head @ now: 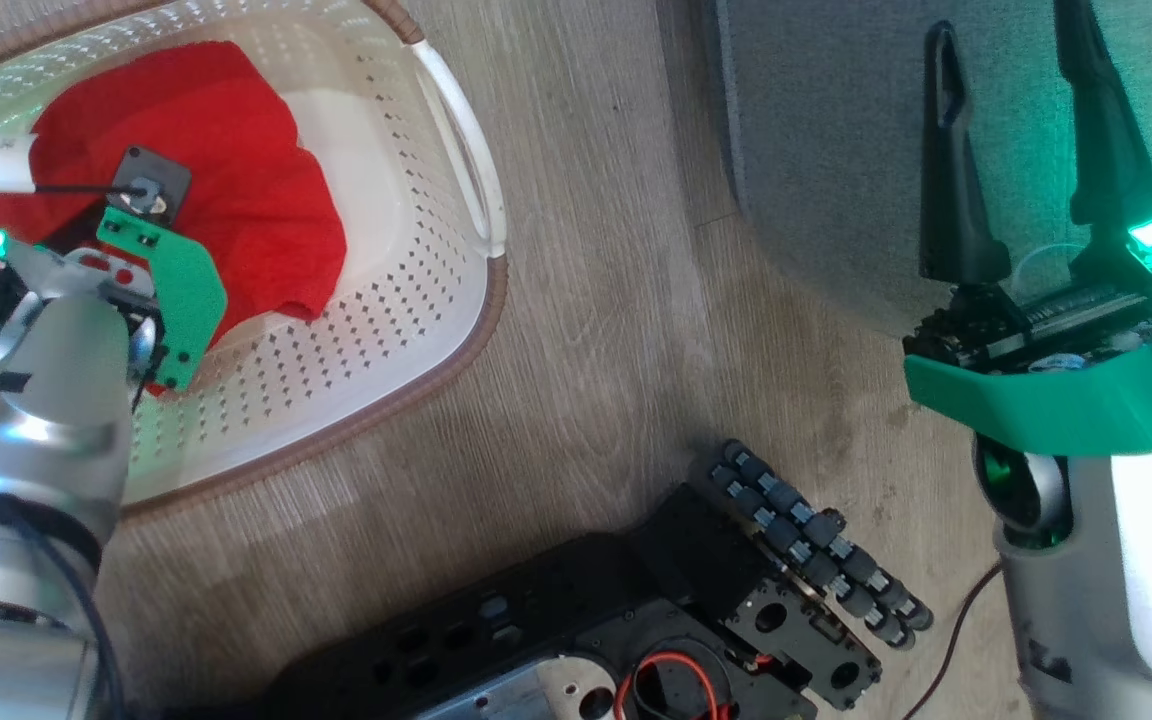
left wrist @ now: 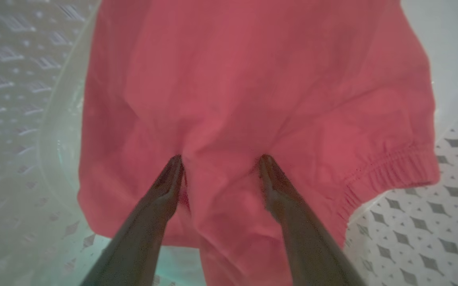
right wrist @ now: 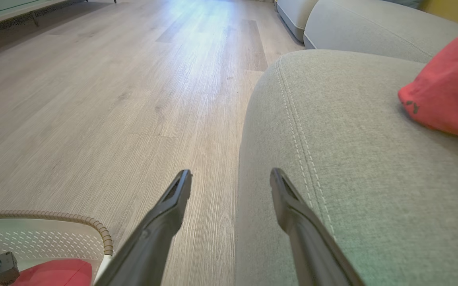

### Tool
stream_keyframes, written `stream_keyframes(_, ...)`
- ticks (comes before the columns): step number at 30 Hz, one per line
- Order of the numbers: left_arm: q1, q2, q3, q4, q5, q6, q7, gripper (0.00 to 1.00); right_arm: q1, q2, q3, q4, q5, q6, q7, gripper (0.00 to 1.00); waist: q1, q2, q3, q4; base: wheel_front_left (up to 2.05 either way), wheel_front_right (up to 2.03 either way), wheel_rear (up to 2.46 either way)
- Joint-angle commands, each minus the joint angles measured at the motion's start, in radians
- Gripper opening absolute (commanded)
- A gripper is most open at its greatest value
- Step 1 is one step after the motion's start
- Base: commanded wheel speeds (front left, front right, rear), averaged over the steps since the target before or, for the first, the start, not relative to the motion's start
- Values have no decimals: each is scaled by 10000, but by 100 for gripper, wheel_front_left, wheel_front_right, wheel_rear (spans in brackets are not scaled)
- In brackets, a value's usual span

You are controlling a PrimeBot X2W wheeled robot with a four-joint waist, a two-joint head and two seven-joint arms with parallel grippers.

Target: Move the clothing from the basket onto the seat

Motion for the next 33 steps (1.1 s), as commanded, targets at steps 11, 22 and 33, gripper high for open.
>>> stream_keyframes(11,-62,530,-388,74,244,-163,1501,100,716,16,72,-758,-161,-2,-49,100,0,1,232,47,0,0,0)
stream_keyframes(22,-163,492,-735,82,220,-444,1626,0,721,16,93,-869,-266,-2,-49,100,0,1,311,55,0,0,0)
stream_keyframes(33,185,627,-662,83,-232,-490,1305,0,119,16,249,-741,-253,-2,-49,100,0,1,-311,-200,0,0,0)
